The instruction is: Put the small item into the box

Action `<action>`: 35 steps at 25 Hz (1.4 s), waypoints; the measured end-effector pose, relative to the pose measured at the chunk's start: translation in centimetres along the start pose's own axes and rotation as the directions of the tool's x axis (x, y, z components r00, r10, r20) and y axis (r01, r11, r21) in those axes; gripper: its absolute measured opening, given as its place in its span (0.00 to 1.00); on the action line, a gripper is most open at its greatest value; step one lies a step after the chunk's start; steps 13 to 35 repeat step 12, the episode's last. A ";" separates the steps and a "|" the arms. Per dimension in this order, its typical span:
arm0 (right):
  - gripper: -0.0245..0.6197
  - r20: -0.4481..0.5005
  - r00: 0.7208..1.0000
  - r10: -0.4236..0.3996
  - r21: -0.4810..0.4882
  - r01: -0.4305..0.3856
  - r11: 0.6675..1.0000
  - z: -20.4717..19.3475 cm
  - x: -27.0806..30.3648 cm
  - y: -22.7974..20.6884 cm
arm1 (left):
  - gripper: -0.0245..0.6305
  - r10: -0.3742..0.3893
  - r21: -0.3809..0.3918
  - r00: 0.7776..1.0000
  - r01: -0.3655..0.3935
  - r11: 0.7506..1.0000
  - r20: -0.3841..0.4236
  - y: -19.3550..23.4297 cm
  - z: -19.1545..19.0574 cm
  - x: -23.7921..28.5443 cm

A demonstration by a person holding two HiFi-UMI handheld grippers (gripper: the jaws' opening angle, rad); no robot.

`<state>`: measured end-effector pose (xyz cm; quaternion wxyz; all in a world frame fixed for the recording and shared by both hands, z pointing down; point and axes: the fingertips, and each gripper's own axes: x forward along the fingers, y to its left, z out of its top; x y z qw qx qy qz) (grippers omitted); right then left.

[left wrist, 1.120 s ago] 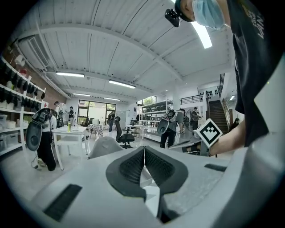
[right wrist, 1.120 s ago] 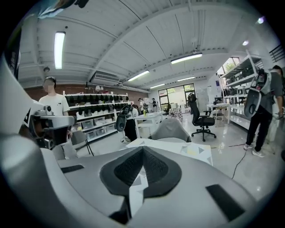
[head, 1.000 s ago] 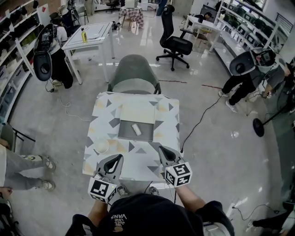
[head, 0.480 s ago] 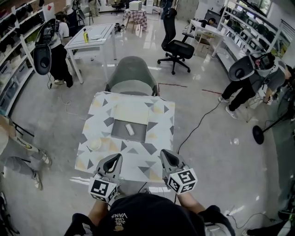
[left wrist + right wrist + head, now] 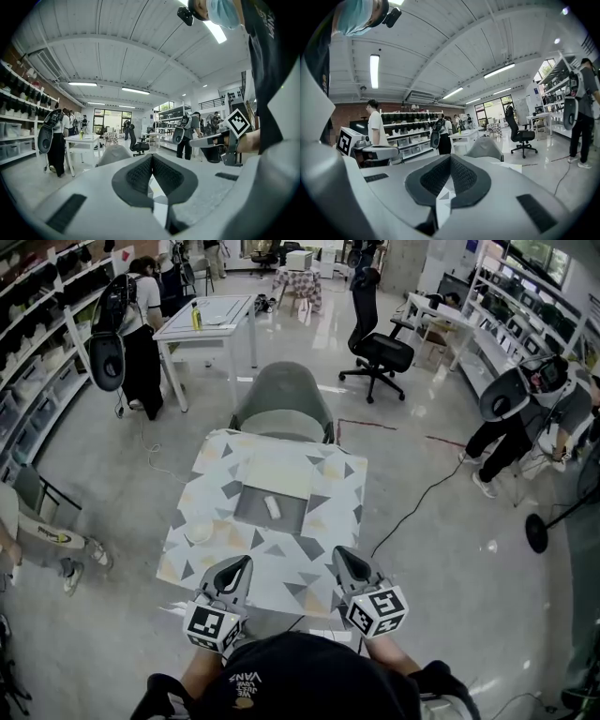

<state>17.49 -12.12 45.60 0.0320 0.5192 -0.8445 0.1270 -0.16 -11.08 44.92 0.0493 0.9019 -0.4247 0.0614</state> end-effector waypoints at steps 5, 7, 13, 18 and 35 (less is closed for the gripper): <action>0.04 0.009 1.000 0.012 0.019 -0.012 1.000 0.2 0.1 -0.4 | 0.05 0.008 0.004 1.000 -0.008 1.000 -0.008 -0.4 -0.2 0.1; 0.04 0.011 1.000 0.018 0.018 -0.018 1.000 0.1 0.2 -0.4 | 0.05 0.010 0.007 1.000 -0.010 1.000 -0.007 -0.5 -0.2 0.2; 0.04 0.014 1.000 0.024 0.023 -0.024 0.999 0.2 0.3 -0.3 | 0.05 0.012 0.002 1.000 -0.012 1.000 -0.025 -0.5 -0.3 0.1; 0.04 0.014 1.000 0.024 0.023 -0.024 0.999 0.2 0.3 -0.3 | 0.05 0.012 0.002 1.000 -0.012 1.000 -0.025 -0.5 -0.3 0.1; 0.04 0.014 1.000 0.024 0.023 -0.024 0.999 0.2 0.3 -0.3 | 0.05 0.012 0.002 1.000 -0.012 1.000 -0.025 -0.5 -0.3 0.1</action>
